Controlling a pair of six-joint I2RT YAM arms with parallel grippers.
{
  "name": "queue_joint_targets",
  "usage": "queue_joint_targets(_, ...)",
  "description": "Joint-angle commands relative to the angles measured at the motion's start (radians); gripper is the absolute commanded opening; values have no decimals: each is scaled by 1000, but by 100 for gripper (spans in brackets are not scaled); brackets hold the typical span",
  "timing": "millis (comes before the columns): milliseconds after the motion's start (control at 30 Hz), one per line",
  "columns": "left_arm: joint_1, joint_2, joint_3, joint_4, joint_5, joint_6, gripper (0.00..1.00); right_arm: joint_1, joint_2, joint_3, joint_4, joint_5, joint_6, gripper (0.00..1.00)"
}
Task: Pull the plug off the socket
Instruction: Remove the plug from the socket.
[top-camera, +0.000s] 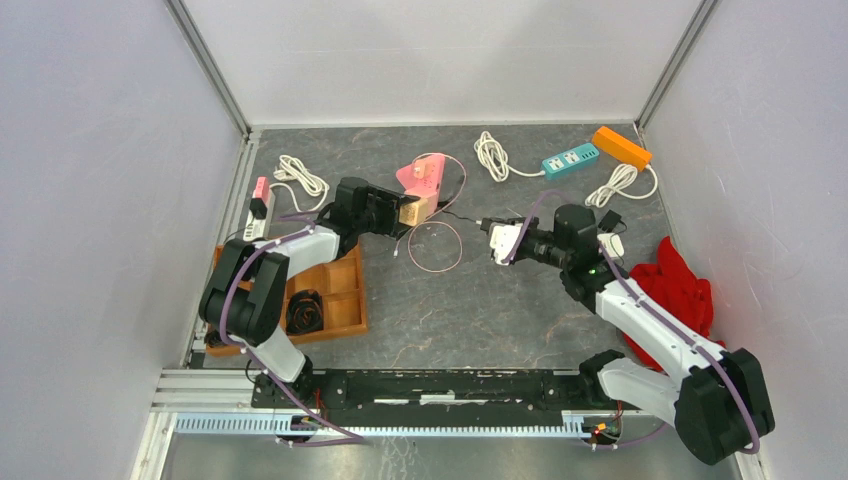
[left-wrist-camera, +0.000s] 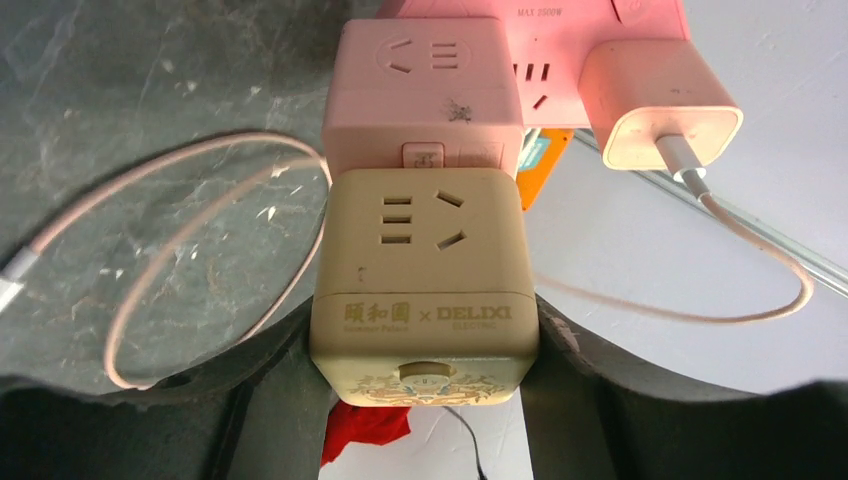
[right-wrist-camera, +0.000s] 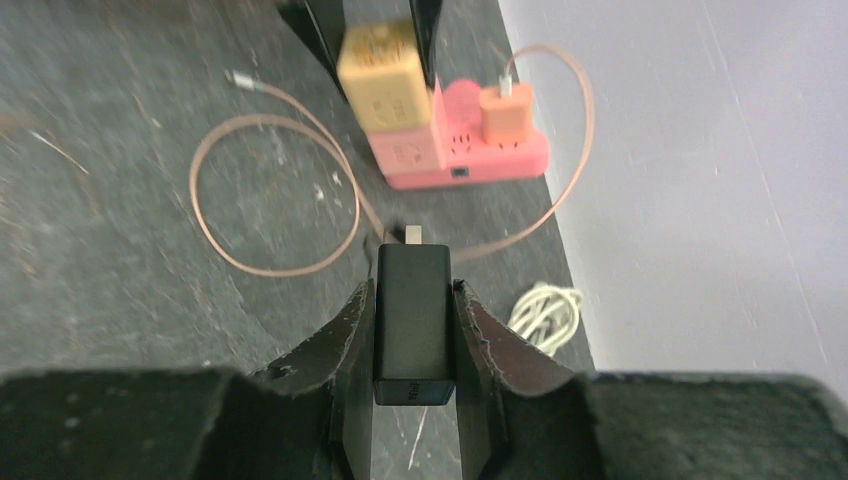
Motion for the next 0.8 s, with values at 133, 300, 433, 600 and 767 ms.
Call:
queue_joint_targets(133,61,76,138,2,31,173,2,-46,-39,314,-306,-187,111,0)
queue_joint_targets(300,68,95,184,-14,60,231,2,-92,-28,398,-308,-328,215,0)
queue_joint_targets(433,69,125,234,-48,116,287,2,-94,12,378,-109,-548,460,0)
queue_joint_targets(600,69,139,272,-111,119,360,2,-47,109,428,86,-638,705,0)
queue_joint_targets(767,68,161,290,-118,141,383,2,138,213,485,61,-503,696,0)
